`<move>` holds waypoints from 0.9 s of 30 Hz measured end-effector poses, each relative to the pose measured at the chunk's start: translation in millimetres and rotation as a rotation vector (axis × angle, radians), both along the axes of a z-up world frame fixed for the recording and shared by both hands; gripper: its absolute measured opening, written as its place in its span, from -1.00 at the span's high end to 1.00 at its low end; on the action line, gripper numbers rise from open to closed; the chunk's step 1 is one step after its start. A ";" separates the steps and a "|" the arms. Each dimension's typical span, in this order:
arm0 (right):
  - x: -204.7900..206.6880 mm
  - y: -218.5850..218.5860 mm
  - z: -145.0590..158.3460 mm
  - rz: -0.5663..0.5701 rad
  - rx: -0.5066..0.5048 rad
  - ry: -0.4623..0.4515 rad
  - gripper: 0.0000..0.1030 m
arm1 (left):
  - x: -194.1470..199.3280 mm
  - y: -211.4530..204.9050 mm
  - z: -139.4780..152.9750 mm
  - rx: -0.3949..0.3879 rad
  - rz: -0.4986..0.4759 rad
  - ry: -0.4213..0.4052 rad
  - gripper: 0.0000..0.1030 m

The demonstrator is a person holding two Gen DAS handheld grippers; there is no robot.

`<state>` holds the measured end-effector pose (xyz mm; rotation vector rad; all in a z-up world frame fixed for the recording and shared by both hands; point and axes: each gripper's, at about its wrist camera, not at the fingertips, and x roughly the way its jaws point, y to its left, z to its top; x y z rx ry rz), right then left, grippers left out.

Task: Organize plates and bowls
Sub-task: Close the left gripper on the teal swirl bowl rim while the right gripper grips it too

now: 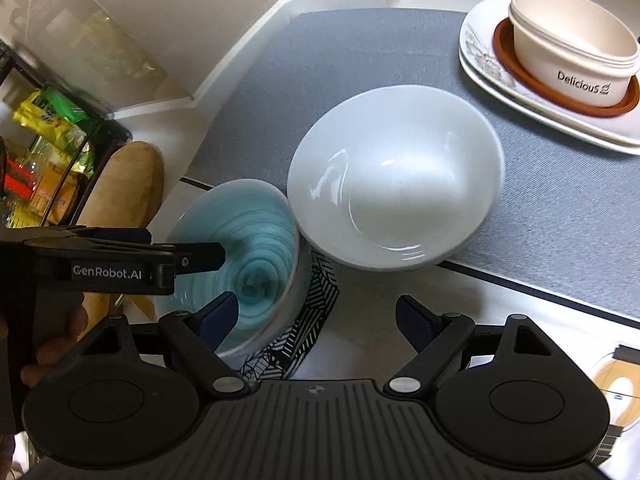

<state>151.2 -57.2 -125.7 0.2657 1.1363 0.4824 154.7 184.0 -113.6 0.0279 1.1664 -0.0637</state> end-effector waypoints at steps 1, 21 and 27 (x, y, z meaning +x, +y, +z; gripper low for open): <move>1.5 1.5 -1.3 -0.007 -0.002 0.004 -0.70 | 1.6 -0.2 -1.2 0.002 -0.005 0.003 -0.99; 4.7 27.2 -3.0 0.048 -0.060 -0.014 0.60 | -4.1 -5.1 0.8 -0.036 -0.056 0.040 0.74; 0.1 36.4 1.7 0.094 -0.053 -0.023 0.61 | -19.2 3.4 12.9 -0.028 -0.032 0.020 0.75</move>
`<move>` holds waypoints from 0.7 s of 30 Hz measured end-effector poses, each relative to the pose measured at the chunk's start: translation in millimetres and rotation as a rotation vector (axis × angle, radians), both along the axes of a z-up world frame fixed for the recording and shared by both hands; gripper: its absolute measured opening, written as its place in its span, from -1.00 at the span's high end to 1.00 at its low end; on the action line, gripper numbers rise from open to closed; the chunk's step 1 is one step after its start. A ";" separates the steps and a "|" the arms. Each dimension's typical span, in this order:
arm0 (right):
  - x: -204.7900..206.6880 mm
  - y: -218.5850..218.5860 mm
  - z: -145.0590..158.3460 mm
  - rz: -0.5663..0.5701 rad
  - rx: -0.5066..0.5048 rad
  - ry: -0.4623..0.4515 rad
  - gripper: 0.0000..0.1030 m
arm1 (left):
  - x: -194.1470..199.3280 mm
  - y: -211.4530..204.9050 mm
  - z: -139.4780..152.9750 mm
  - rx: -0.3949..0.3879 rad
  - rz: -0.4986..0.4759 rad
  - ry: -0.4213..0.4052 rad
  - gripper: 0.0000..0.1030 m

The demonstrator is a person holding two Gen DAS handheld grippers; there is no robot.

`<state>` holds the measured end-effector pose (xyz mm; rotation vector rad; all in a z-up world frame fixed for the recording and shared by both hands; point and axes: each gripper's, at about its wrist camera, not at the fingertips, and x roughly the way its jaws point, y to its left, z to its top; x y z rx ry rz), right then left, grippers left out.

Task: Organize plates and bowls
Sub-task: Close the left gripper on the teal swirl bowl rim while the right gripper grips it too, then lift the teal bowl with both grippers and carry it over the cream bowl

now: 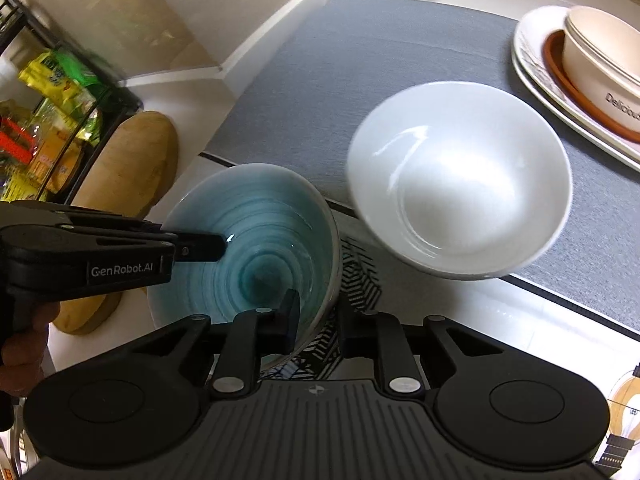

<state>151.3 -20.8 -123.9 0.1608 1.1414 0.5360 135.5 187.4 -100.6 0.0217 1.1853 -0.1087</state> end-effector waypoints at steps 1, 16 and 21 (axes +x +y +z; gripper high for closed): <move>-0.4 1.7 1.9 0.008 0.002 -0.006 0.62 | -2.1 2.4 3.0 0.000 0.005 -0.005 0.75; -0.5 15.7 63.8 0.081 0.097 -0.149 0.66 | -31.9 23.8 78.3 0.014 0.084 -0.187 0.78; 6.5 4.2 85.1 0.052 0.112 -0.204 0.67 | -19.6 9.0 96.8 0.013 0.059 -0.246 0.78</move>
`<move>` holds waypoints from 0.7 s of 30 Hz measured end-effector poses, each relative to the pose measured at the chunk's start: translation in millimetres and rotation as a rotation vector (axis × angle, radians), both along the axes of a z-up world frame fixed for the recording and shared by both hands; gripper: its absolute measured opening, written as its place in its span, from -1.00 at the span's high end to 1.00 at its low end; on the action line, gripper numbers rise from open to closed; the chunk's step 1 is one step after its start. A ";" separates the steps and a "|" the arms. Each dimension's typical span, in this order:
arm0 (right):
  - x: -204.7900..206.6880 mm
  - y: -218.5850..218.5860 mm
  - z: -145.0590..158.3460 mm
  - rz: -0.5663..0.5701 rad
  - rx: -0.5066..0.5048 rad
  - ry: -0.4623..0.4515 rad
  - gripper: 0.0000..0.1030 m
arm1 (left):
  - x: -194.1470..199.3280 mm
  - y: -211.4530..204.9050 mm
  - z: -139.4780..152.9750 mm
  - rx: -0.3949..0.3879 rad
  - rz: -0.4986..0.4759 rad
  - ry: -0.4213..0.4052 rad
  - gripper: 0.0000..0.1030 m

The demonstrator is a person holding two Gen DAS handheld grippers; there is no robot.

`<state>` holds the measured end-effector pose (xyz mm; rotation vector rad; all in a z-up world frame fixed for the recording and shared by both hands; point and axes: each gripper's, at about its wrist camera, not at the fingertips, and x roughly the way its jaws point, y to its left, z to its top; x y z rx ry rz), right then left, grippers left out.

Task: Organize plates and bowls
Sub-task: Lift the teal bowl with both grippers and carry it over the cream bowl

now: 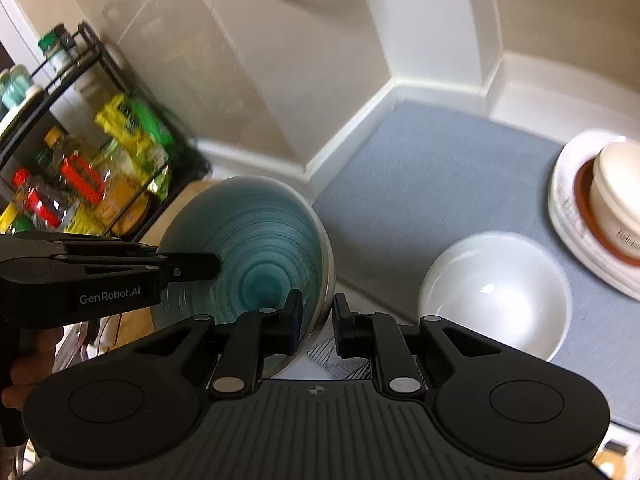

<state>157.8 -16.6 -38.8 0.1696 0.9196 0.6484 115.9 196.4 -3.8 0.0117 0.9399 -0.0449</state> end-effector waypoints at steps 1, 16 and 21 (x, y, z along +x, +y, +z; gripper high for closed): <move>1.6 -4.4 3.7 -0.012 0.002 -0.010 0.68 | 4.1 -5.0 2.9 -0.002 -0.011 -0.009 0.78; 39.1 -131.2 23.4 -0.329 -0.039 -0.073 0.72 | 104.1 -141.7 13.8 -0.062 -0.289 -0.030 0.78; 63.5 -179.1 21.7 -0.426 -0.070 -0.051 0.73 | 150.3 -192.9 2.1 -0.075 -0.368 0.015 0.78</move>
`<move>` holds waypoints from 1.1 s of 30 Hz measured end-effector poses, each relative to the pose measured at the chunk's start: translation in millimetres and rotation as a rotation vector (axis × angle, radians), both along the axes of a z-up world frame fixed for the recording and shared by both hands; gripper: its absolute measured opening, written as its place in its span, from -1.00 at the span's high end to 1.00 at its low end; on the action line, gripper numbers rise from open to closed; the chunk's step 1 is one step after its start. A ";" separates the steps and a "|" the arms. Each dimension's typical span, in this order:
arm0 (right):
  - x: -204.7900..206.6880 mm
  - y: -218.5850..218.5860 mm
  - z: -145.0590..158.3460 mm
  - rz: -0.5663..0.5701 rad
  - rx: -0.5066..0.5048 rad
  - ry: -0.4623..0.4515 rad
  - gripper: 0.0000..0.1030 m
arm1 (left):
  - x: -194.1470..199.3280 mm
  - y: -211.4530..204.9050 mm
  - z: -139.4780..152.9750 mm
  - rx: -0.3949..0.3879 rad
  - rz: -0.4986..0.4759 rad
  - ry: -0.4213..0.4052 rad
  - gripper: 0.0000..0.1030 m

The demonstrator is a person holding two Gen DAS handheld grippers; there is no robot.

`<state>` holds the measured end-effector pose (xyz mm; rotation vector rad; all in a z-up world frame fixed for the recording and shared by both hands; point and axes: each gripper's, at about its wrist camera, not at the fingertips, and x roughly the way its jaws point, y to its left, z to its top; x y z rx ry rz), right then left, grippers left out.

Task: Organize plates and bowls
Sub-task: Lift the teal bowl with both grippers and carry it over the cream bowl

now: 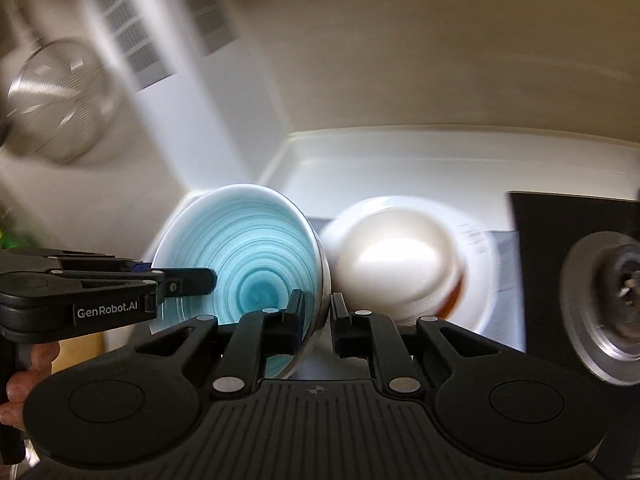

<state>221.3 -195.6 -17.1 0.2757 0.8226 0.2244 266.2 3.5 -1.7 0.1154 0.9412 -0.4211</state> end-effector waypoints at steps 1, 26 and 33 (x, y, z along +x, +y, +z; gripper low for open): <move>5.6 -10.5 -2.6 -0.018 -0.004 0.008 0.74 | 5.2 -8.3 -2.8 0.003 -0.011 0.008 0.78; 93.8 -56.9 -58.1 -0.082 -0.075 0.182 0.78 | 86.5 -74.4 -64.3 0.076 -0.036 0.165 0.74; 94.5 -56.1 -57.2 -0.085 -0.072 0.189 0.78 | 88.9 -73.6 -65.2 0.083 -0.036 0.169 0.78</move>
